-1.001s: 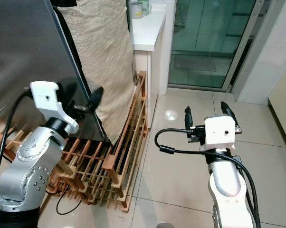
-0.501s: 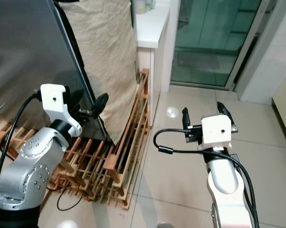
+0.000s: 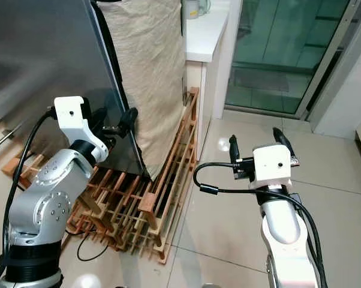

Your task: Restocking fridge

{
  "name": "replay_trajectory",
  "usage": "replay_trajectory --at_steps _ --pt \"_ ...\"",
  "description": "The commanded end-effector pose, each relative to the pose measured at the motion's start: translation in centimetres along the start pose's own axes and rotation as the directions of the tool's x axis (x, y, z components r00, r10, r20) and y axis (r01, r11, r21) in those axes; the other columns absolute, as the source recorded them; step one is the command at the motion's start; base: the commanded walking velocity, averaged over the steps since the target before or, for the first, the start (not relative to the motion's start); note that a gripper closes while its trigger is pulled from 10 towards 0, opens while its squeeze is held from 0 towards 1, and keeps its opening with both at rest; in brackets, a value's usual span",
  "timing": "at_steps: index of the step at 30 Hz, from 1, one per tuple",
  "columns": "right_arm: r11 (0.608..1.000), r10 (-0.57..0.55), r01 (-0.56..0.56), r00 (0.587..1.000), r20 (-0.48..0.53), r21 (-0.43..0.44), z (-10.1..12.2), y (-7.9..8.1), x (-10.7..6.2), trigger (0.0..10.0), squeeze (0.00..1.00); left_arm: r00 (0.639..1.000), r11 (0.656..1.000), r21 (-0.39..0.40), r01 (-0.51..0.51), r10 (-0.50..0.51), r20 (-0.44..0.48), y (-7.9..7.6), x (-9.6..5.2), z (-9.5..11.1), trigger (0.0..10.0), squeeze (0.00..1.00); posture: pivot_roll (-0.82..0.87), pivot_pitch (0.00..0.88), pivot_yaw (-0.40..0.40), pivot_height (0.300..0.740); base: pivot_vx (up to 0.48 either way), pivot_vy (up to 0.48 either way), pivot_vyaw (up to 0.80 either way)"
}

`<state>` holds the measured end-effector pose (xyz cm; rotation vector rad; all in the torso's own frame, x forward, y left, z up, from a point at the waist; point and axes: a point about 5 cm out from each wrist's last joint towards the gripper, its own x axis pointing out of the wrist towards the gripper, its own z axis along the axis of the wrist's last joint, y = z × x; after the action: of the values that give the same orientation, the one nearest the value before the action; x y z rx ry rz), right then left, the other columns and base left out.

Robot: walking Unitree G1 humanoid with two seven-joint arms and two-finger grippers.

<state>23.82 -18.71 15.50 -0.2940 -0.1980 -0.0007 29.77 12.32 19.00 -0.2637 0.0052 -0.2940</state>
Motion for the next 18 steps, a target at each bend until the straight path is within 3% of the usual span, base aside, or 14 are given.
replay_trajectory --at_steps 1,18 --pt "1.000 -0.003 0.003 1.000 0.002 -0.008 -0.1 -0.1 0.1 10.0 0.00 0.999 0.999 0.001 0.050 -0.050 -0.006 -0.6 0.0 0.2 10.0 0.00 -0.20 0.000 0.089 0.740 0.000 0.000 0.00" --pt "1.000 0.003 -0.003 1.000 -0.006 -0.013 -0.5 0.0 0.0 10.0 0.00 0.986 0.985 -0.080 0.154 -0.158 -0.046 -1.9 -0.4 0.1 10.0 0.00 -0.19 0.000 0.082 0.740 0.000 0.000 0.00"
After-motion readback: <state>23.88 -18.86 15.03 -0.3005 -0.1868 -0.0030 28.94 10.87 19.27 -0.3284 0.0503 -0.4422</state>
